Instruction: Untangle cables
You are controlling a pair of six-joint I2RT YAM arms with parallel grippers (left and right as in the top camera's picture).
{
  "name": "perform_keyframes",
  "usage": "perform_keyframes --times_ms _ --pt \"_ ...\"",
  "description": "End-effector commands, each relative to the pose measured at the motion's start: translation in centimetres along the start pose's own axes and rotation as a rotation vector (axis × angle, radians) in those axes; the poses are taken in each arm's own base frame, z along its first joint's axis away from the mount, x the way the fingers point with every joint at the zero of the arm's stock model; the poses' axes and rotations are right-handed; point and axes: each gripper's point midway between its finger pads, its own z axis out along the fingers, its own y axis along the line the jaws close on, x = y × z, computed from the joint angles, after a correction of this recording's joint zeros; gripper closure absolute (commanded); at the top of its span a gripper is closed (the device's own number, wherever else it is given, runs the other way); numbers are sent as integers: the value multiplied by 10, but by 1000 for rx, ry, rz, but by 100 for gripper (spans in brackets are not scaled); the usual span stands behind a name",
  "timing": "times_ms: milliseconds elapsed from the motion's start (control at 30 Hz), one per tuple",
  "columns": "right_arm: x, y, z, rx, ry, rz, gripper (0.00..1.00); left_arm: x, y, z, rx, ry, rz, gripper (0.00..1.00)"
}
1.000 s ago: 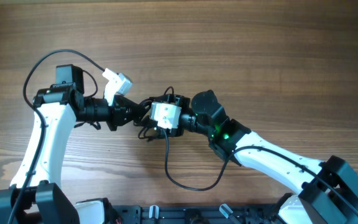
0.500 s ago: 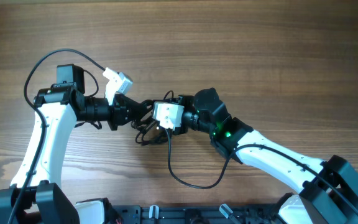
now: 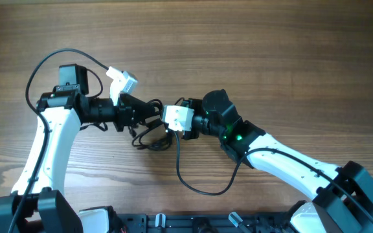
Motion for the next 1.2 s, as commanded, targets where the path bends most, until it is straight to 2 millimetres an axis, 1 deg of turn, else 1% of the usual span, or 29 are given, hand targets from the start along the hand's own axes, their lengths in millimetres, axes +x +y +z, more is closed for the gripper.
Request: perform_keyframes --times_ms 0,133,200,267,367,533,633,867,967,1067,1133,1167 --pt "-1 45 4 -177 -23 55 96 -32 -17 -6 77 -110 -10 96" --pt "2 48 3 -188 -2 120 96 -36 -9 -11 52 -128 -70 96" --pt "3 48 3 -189 3 158 96 -38 0 -17 23 -140 -122 96" --pt "6 49 3 -186 20 201 96 -37 12 -24 -28 -148 -198 96" --pt "13 42 4 -140 67 326 96 -34 31 -38 -105 -170 -316 96" --pt "22 32 5 -62 114 504 96 -32 45 -56 -145 -215 -414 96" --pt "28 25 5 -3 139 618 96 -31 47 -60 -153 -222 -424 96" --pt "41 8 2 139 174 862 96 -31 47 -60 -156 -222 -423 96" --pt "48 0 0 208 181 952 96 -28 51 -60 -183 -212 -432 96" --pt "53 -7 -2 275 179 1060 94 -22 61 -62 -241 -197 -486 96" --pt "57 -12 -4 327 173 1141 94 -16 70 -64 -303 -183 -540 96" --pt "58 -13 -5 344 169 1172 95 -11 78 -67 -355 -175 -585 96"
